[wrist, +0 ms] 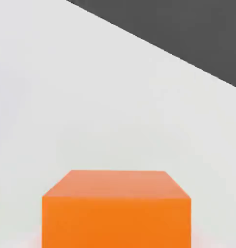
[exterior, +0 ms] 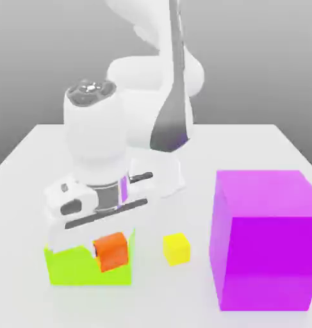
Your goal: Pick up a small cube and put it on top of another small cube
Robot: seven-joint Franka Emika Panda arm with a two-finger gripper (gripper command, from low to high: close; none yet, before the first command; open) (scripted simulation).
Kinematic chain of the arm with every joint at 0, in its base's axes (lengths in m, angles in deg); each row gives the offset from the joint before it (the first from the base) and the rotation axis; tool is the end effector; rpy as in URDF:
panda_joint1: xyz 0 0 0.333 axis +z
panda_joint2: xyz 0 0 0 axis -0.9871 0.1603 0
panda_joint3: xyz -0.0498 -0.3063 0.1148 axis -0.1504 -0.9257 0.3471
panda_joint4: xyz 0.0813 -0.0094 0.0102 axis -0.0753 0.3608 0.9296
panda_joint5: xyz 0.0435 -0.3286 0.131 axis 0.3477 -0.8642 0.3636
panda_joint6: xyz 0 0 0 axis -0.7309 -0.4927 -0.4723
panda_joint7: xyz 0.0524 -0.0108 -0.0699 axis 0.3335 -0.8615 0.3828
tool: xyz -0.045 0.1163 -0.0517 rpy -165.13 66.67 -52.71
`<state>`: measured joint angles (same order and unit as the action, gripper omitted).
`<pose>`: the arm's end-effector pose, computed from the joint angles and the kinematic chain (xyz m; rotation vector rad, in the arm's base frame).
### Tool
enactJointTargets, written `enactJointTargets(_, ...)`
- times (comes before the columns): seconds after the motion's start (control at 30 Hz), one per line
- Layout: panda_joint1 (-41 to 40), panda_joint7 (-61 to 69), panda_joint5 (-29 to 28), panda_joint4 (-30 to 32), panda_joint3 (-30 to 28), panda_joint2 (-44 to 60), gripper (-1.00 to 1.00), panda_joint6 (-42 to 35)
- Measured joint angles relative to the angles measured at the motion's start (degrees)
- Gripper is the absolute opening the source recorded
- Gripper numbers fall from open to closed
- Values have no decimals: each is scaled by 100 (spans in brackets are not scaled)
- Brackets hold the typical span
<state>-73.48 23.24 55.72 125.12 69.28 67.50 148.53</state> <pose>0.3863 -0.0388 0.2608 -3.1262 0.1888 0.0586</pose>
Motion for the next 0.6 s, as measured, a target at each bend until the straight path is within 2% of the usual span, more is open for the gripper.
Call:
enactJointTargets(0.27,696,949,-467,1589,499,-1403,-100,375)
enactJointTargets(0.53,982,1297,-78,1642,443,-43,-100,1802)
enactJointTargets(0.57,991,1330,-29,1638,444,96,100,1936)
enactJointTargets(0.6,997,1330,-29,1638,444,96,100,1936)
